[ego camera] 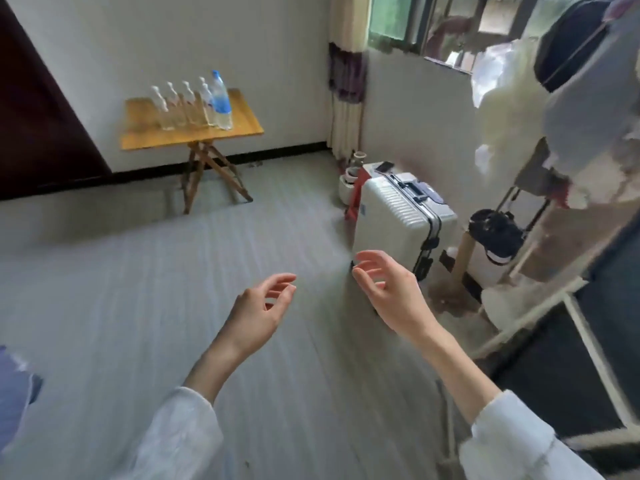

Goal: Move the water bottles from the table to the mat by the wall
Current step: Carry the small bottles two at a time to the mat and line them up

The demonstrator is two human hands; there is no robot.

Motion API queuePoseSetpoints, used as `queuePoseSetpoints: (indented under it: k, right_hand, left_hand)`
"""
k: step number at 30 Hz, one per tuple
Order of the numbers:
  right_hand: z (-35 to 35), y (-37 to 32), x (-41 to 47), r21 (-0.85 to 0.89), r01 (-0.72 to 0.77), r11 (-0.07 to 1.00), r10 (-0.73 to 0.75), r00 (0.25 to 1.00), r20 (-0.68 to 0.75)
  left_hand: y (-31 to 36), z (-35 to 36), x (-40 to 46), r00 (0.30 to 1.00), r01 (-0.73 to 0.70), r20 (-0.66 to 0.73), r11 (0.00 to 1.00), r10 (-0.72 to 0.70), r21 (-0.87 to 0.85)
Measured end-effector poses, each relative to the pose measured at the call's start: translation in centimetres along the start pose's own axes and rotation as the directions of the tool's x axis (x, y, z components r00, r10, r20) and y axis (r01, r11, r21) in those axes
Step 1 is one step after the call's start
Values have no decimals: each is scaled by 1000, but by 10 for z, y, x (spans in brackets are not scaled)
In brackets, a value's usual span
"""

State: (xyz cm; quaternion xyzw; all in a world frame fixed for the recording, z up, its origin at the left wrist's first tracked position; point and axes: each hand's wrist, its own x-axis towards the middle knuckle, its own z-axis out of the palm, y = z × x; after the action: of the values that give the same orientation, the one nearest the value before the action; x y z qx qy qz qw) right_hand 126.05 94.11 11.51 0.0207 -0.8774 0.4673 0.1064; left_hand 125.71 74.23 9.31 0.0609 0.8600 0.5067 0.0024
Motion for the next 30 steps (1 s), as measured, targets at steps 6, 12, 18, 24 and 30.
queuePoseSetpoints:
  k: [6, 12, 18, 24, 30]
  right_hand:
    - [68, -2, 114, 83, 83, 993, -98, 976, 193]
    - [144, -9, 250, 95, 171, 981, -191, 938, 288]
    - [222, -34, 401, 93, 203, 975, -223, 916, 334]
    - [279, -40, 529, 115, 173, 978, -202, 919, 339]
    - [342, -28, 670, 107, 191, 976, -217, 909, 357]
  left_hand:
    - [-38, -50, 72, 969, 107, -221, 994, -108, -15]
    - [-88, -96, 188, 942, 133, -308, 991, -136, -31]
    - [-130, -173, 337, 921, 107, -368, 992, -125, -69]
    - [-158, -223, 467, 937, 90, -331, 992, -113, -86]
    - [-206, -257, 598, 938, 123, -314, 987, -150, -104]
